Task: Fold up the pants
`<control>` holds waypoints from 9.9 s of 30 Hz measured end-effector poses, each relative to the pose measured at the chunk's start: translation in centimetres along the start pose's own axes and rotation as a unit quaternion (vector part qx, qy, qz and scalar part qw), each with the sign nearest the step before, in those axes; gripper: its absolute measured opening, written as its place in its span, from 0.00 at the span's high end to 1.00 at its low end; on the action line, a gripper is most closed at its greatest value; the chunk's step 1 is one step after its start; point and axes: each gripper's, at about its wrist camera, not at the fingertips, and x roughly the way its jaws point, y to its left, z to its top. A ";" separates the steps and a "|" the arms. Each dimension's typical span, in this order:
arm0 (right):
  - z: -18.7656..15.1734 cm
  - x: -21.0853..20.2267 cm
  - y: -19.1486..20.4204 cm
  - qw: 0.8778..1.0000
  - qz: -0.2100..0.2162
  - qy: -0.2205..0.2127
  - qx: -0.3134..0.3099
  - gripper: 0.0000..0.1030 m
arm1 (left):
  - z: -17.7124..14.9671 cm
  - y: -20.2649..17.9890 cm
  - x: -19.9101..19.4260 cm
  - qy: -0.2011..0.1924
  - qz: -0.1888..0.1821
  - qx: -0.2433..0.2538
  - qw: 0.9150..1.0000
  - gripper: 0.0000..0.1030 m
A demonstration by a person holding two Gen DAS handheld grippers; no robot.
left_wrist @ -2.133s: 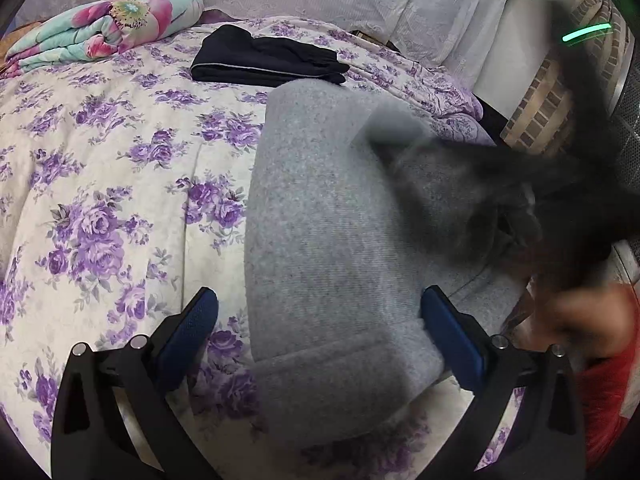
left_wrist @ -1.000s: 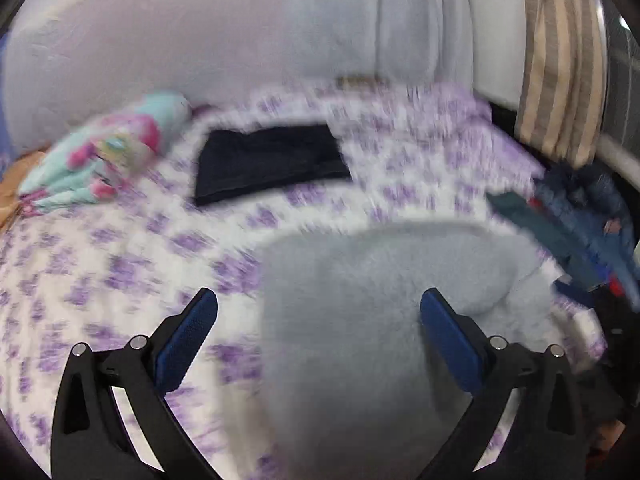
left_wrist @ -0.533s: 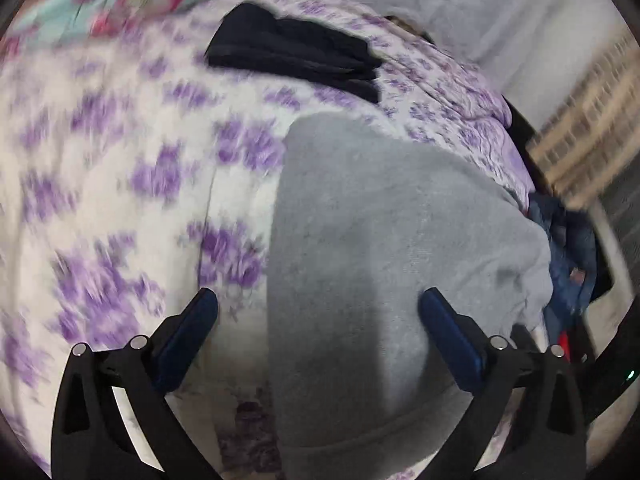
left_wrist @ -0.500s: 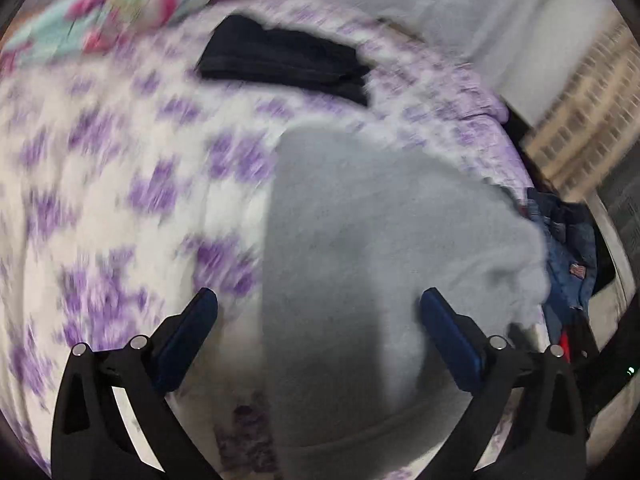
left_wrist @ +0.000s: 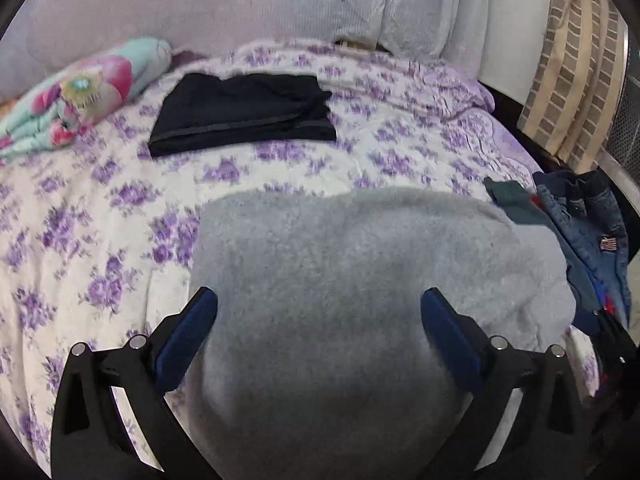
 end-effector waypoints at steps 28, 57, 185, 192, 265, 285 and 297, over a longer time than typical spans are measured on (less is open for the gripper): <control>4.4 4.9 3.7 0.983 -0.168 0.003 -0.068 0.03 | -2.8 0.7 -1.7 -0.044 0.030 -0.015 0.998 0.04; 2.7 2.9 3.4 0.992 -0.125 -0.027 0.001 0.03 | -3.7 1.6 -1.8 -0.040 0.331 0.001 0.943 0.04; 1.5 3.1 -3.1 0.992 0.059 0.023 0.112 0.03 | -5.6 -3.7 -3.2 -0.078 0.104 0.159 0.979 0.04; 0.7 4.4 -4.4 0.979 0.113 0.046 0.165 0.03 | -6.1 -3.2 -3.8 -0.068 0.106 0.114 0.985 0.04; 3.4 10.6 -6.1 0.917 0.294 0.151 0.222 0.03 | -2.9 5.1 1.0 0.050 -0.225 -0.010 0.973 0.04; 2.7 7.3 -4.8 0.934 0.294 0.060 0.195 0.21 | -2.7 4.3 -0.7 0.004 -0.203 0.012 0.979 0.13; 2.4 3.8 -3.5 0.961 0.230 -0.007 0.153 0.33 | -3.5 1.2 -3.0 -0.052 -0.121 0.092 0.987 0.27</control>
